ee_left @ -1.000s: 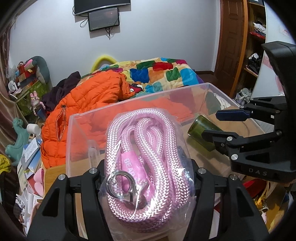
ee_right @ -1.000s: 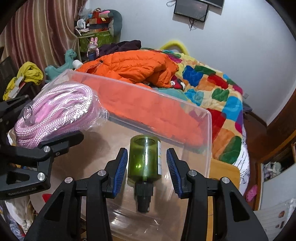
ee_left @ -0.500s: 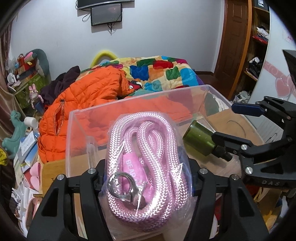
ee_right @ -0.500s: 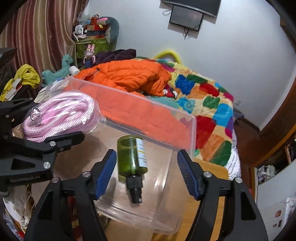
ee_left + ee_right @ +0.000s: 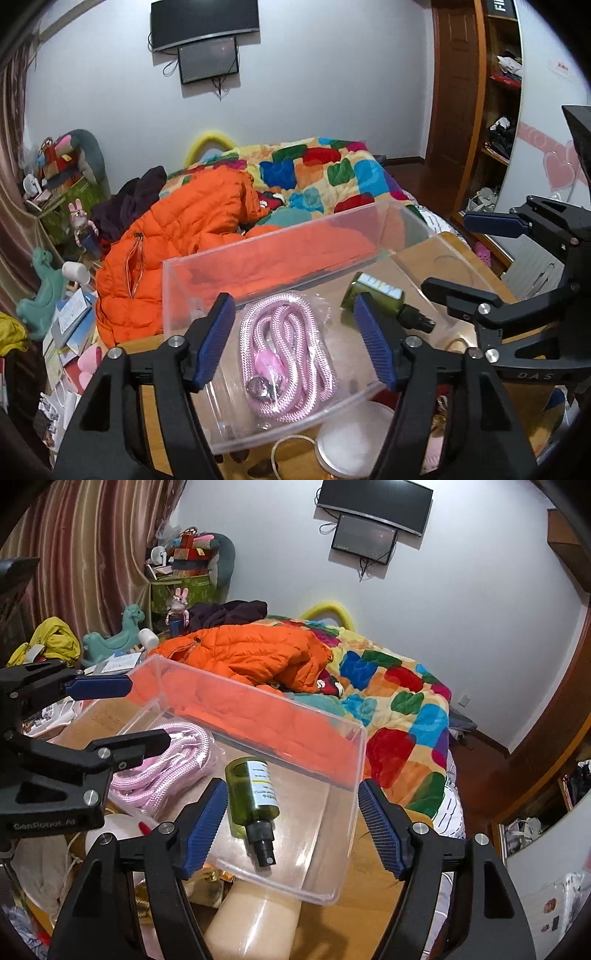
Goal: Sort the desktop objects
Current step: 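Move both tools back over the table toward the remaining items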
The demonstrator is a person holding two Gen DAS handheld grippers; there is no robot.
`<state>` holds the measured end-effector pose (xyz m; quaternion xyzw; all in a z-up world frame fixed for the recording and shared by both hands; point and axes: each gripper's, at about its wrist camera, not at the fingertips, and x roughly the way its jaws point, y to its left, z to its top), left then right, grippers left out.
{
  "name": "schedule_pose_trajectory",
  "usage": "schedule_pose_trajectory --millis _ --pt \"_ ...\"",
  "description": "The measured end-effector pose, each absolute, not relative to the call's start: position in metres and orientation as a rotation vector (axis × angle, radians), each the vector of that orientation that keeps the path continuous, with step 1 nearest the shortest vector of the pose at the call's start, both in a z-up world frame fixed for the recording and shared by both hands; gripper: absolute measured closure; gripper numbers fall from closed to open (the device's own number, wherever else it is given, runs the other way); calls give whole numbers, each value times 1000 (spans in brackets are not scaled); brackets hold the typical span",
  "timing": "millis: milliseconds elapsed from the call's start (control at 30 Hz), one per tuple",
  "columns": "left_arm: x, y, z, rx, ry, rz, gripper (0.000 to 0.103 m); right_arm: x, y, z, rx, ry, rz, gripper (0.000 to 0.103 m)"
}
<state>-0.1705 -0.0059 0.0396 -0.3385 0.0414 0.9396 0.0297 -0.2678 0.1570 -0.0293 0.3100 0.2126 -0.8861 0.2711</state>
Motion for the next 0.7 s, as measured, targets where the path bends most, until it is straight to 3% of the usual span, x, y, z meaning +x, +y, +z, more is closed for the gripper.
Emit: schedule_pose_trajectory --millis 533,700 --pt "-117 -14 54 -1057 140 2937 34 -225 183 -13 765 547 -2416 31" --pt "-93 -24 43 -1106 163 2948 33 -217 198 -17 775 510 -2428 26"
